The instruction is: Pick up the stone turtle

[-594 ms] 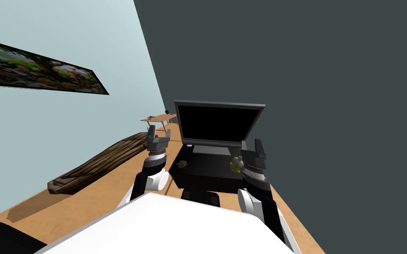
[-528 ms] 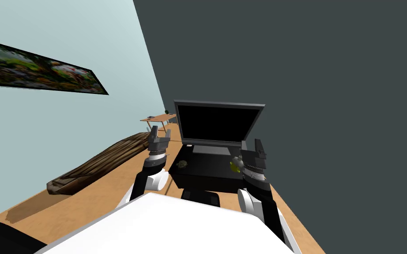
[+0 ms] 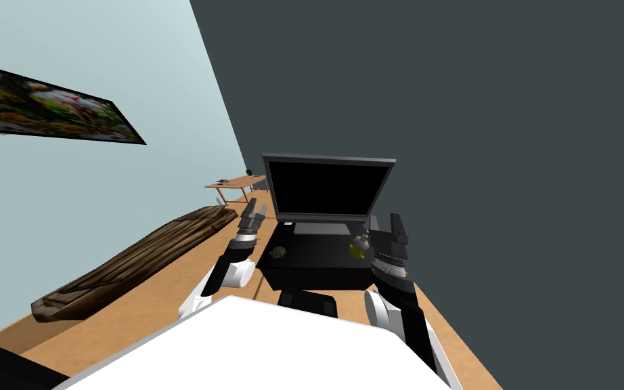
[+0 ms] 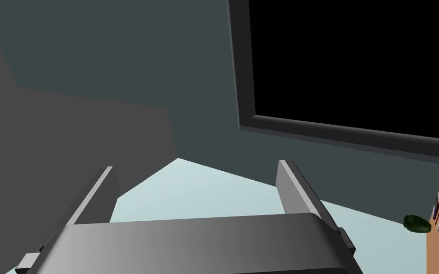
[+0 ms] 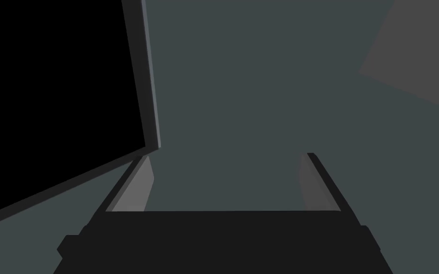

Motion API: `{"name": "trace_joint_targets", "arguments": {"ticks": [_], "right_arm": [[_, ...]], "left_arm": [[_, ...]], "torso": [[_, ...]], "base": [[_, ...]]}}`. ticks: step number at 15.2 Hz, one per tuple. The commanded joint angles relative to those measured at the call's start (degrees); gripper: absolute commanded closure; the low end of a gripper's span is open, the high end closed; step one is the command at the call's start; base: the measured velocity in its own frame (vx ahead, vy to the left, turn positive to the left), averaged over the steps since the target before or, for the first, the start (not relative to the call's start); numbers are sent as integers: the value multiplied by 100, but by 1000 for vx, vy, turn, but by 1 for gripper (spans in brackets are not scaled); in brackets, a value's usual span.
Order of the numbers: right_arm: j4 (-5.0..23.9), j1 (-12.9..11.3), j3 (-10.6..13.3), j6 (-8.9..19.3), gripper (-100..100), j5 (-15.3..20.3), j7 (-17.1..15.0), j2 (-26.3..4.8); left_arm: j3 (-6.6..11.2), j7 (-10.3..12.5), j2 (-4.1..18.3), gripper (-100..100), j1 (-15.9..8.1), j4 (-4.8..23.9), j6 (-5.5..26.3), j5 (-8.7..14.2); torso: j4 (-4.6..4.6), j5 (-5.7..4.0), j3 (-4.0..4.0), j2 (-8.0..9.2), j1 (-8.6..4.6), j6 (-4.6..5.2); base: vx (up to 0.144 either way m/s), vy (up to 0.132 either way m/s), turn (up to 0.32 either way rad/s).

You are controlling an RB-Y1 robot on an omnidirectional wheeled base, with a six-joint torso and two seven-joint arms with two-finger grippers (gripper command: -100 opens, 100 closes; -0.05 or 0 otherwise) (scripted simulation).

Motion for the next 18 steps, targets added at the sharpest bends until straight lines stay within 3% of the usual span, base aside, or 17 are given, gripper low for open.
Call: {"name": "trace_joint_targets", "arguments": {"ticks": [1, 6, 11, 13, 14, 16, 17, 18], "right_arm": [[0, 0, 0, 0, 0, 0, 0, 0], [0, 0, 0, 0, 0, 0, 0, 0], [0, 0, 0, 0, 0, 0, 0, 0], [0, 0, 0, 0, 0, 0, 0, 0], [0, 0, 0, 0, 0, 0, 0, 0], [0, 0, 0, 0, 0, 0, 0, 0], [0, 0, 0, 0, 0, 0, 0, 0], [0, 0, 0, 0, 0, 0, 0, 0]], "left_arm": [[84, 0, 93, -100, -58, 244, 254, 55], [238, 12, 206, -100, -188, 627, 646, 151], [496, 33, 340, -100, -409, 1212, 1300, 314], [496, 33, 340, -100, -409, 1275, 1308, 314], [588, 40, 376, -100, -488, 1448, 1545, 372], [588, 40, 376, -100, -488, 1506, 1545, 372], [682, 48, 408, -100, -569, 1700, 1788, 431], [682, 48, 408, -100, -569, 1743, 1788, 431]], "torso": [[0, 0, 0, 0, 0, 0], [0, -1, -1, -2, -2, 1], [0, 0, 0, 0, 1, 1], [1, 0, 1, 1, 2, 0], [0, 0, -2, -4, -5, 0], [-1, -1, -3, -5, -5, -1], [-1, -2, -3, -6, -7, 0], [-1, -1, -3, -6, -5, 0]], "base": [[-27, 38, -108], [-24, 33, -95], [-31, 40, -121], [-22, 28, -85], [-16, 20, -65], [-17, 23, -66], [-23, 29, -89], [-28, 35, -110]]}}
